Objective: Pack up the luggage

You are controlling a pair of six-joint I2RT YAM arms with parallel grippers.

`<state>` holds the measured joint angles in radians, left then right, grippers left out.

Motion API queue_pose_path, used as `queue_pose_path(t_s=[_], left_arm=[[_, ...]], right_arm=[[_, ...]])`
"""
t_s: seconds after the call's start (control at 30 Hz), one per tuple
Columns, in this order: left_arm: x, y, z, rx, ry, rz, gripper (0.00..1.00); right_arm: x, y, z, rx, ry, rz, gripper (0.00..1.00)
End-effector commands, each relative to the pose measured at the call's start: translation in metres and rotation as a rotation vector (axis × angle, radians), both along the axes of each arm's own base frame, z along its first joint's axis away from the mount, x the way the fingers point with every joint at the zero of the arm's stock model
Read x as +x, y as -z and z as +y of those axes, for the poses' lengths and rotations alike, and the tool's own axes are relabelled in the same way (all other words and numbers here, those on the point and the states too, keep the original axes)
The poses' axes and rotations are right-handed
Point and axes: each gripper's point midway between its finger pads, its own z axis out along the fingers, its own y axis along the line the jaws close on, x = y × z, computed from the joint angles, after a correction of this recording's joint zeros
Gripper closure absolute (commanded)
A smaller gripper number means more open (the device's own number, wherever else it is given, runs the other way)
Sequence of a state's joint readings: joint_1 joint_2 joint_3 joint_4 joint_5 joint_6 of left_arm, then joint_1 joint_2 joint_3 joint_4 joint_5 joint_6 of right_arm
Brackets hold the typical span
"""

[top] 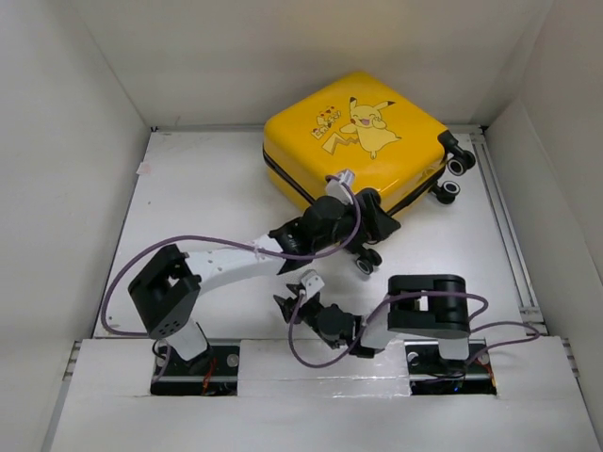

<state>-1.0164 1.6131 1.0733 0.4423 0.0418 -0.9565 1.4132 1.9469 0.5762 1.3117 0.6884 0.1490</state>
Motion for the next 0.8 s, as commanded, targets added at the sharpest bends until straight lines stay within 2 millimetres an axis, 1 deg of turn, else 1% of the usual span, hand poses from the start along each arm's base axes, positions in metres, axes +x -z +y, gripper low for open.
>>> queue_pose_path(t_s=[0.0, 0.03, 0.07, 0.13, 0.17, 0.2, 0.23, 0.27, 0.3, 0.33, 0.37, 0.4, 0.43, 0.47, 0.5, 0.53, 0.57, 0.6, 0.63, 0.67, 0.7, 0.73, 0.77], left_arm=[[-0.006, -0.189, 0.032, -0.28, -0.004, -0.382, 0.12], [0.001, -0.195, 0.042, -0.248, -0.044, -0.413, 0.0], [0.011, -0.215, 0.061, -0.24, -0.099, -0.456, 0.0], [0.024, -0.213, 0.083, -0.16, -0.163, -0.489, 0.0], [0.029, -0.215, 0.096, -0.116, -0.204, -0.525, 0.0], [0.035, -0.212, 0.123, -0.076, -0.319, -0.532, 0.0], [0.037, -0.206, 0.138, -0.047, -0.37, -0.541, 0.0], [0.036, -0.198, 0.15, -0.036, -0.407, -0.547, 0.03], [0.029, -0.169, 0.166, -0.003, -0.427, -0.529, 0.16], [0.031, -0.153, 0.179, 0.021, -0.466, -0.519, 0.23], [0.029, -0.134, 0.185, 0.042, -0.473, -0.5, 0.31], [0.028, -0.114, 0.189, 0.069, -0.478, -0.475, 0.39], [0.025, -0.073, 0.196, 0.118, -0.484, -0.421, 0.47], [0.024, -0.05, 0.197, 0.15, -0.477, -0.393, 0.58], [0.021, -0.03, 0.198, 0.18, -0.461, -0.378, 0.62], [0.014, 0.006, 0.197, 0.227, -0.414, -0.351, 0.63], [0.012, 0.017, 0.194, 0.234, -0.391, -0.344, 0.63], [0.011, 0.021, 0.189, 0.213, -0.376, -0.342, 0.63], [0.01, 0.027, 0.183, 0.212, -0.345, -0.347, 0.63], [0.007, 0.037, 0.171, 0.221, -0.285, -0.346, 0.63], [0.009, 0.033, 0.164, 0.205, -0.266, -0.365, 0.61], [0.01, 0.036, 0.158, 0.223, -0.241, -0.373, 0.57], [0.014, 0.033, 0.144, 0.229, -0.201, -0.388, 0.55]], right_arm=[[-0.03, -0.055, -0.003, 0.24, -0.07, 0.017, 0.47], [-0.037, -0.055, -0.006, 0.238, -0.094, 0.028, 0.45], [-0.04, -0.062, -0.01, 0.253, -0.109, 0.044, 0.44], [-0.045, -0.058, -0.019, 0.23, -0.126, 0.074, 0.41], [-0.048, -0.064, -0.021, 0.219, -0.138, 0.096, 0.39], [-0.049, -0.062, -0.026, 0.203, -0.136, 0.113, 0.39], [-0.048, -0.062, -0.033, 0.191, -0.124, 0.126, 0.37], [-0.048, -0.084, -0.039, 0.238, -0.117, 0.132, 0.35], [-0.047, -0.072, -0.048, 0.181, -0.09, 0.176, 0.34], [-0.043, -0.073, -0.058, 0.156, -0.055, 0.174, 0.34], [-0.042, -0.084, -0.062, 0.16, -0.042, 0.184, 0.33], [-0.043, -0.091, -0.077, 0.113, -0.025, 0.195, 0.31], [-0.041, -0.098, -0.085, 0.102, -0.007, 0.202, 0.31], [-0.036, -0.116, -0.093, 0.119, 0.037, 0.2, 0.28], [-0.032, -0.137, -0.109, 0.157, 0.062, 0.193, 0.27], [-0.028, -0.13, -0.125, 0.086, 0.096, 0.202, 0.27], [-0.017, -0.137, -0.14, 0.087, 0.147, 0.197, 0.25], [-0.01, -0.152, -0.151, 0.111, 0.173, 0.194, 0.21], [-0.007, -0.157, -0.168, 0.09, 0.191, 0.198, 0.21], [-0.002, -0.164, -0.178, 0.093, 0.213, 0.2, 0.21], [0.009, -0.179, -0.189, 0.119, 0.245, 0.201, 0.14], [0.012, -0.184, -0.195, 0.119, 0.253, 0.206, 0.01], [0.024, -0.189, -0.211, 0.083, 0.3, 0.21, 0.01]])
